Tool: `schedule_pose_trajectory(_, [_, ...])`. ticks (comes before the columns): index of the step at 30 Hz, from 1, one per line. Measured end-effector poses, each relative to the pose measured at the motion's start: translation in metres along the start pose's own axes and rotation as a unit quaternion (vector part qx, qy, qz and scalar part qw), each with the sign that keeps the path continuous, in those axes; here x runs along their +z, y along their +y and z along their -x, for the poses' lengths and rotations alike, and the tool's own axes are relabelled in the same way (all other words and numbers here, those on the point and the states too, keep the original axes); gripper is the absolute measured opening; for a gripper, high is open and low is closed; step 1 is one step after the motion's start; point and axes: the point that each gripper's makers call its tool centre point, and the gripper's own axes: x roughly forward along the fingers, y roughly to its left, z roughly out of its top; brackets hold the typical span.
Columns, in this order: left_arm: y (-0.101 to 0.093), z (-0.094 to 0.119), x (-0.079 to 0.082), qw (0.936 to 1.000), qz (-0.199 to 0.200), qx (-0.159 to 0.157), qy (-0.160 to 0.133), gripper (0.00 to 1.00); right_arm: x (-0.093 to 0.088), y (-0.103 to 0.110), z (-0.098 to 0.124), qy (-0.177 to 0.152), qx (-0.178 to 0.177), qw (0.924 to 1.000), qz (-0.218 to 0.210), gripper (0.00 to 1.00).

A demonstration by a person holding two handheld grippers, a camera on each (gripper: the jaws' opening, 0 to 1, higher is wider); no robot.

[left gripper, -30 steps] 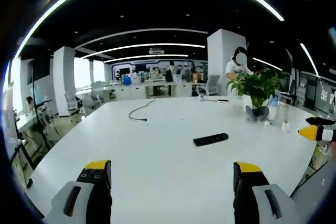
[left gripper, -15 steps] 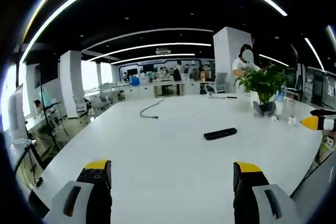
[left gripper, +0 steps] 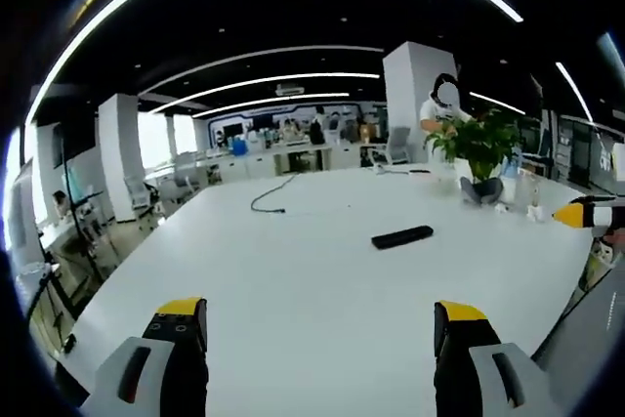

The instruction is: Press the specified remote control buttons in sequence, fully releasing each button before pressing the next.

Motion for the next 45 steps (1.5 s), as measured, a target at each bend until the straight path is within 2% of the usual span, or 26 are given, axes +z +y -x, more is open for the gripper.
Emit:
schedule_pose_trajectory(2, [0.007, 0.000, -0.007, 0.9990, 0.034, 0.015, 0.023, 1.00, -0.004, 0.002, -0.001, 0.011, 0.004, 0.9999, 0.008, 0.96])
schedule_pose_trajectory(4, [0.007, 0.000, 0.000, 0.9995, 0.030, 0.013, 0.000, 1.00, -0.003, 0.003, 0.000, 0.007, 0.008, 0.9999, 0.010, 0.95])
schedule_pose_trajectory(7, [0.005, 0.001, -0.001, 0.9998, 0.011, 0.018, 0.001, 1.00, -0.003, 0.004, 0.000, 0.006, 0.010, 0.9999, 0.012, 0.92])
schedule_pose_trajectory(12, [0.003, -0.002, -0.017, 0.9988, 0.002, 0.016, 0.047, 1.00, -0.004, 0.004, 0.000, 0.010, 0.012, 0.9999, 0.007, 0.89])
schedule_pose_trajectory(18, [0.003, -0.001, -0.012, 0.9993, 0.013, 0.011, 0.033, 1.00, -0.003, 0.005, 0.000, 0.009, 0.012, 0.9998, 0.008, 0.88])
schedule_pose_trajectory(23, [0.003, -0.001, -0.012, 0.9992, 0.003, 0.014, 0.036, 1.00, -0.003, 0.001, 0.000, 0.010, 0.007, 0.9999, 0.001, 0.87])
schedule_pose_trajectory(45, [0.005, 0.001, -0.014, 0.9990, 0.007, 0.019, 0.039, 1.00, -0.005, 0.002, 0.001, 0.012, 0.010, 0.9999, -0.003, 0.83])
